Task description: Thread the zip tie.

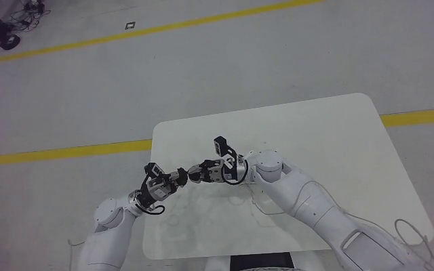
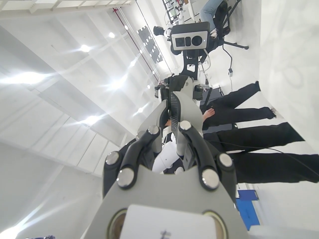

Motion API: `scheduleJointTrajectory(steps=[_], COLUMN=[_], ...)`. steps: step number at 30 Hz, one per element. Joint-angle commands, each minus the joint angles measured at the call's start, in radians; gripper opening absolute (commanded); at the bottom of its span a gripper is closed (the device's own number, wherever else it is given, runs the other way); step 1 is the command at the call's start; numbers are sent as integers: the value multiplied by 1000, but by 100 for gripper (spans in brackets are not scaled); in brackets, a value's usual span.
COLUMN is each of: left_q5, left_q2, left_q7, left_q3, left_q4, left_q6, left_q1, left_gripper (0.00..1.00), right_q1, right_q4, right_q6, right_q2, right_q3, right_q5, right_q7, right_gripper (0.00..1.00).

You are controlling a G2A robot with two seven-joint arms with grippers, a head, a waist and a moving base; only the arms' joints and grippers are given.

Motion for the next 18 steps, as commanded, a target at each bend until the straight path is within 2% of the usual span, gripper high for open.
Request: scheduleJointTrajectory(steps=[1, 8, 15, 18], left_q5=[-2, -5, 23, 9], left_q2=[1, 5, 12, 13], left_q7=[-1, -9, -16, -28], left_q3=[-1, -12, -40, -45], left_q4=[0, 2, -6, -15], left_q6=[-2, -8, -44, -41], left_q1=[0, 4, 13, 15], left_gripper=[0, 0, 0, 0], right_q1=[-3, -24, -54, -56], right_q4=[-2, -11, -18, -19], right_q6=[0, 2, 19, 19], right_q2=[3, 23, 51, 52], right_q3=[6, 48, 106, 109], right_q5=[-3, -15, -53, -56], right_q7=[-3, -17, -58, -63], right_gripper=[100, 100, 100, 100])
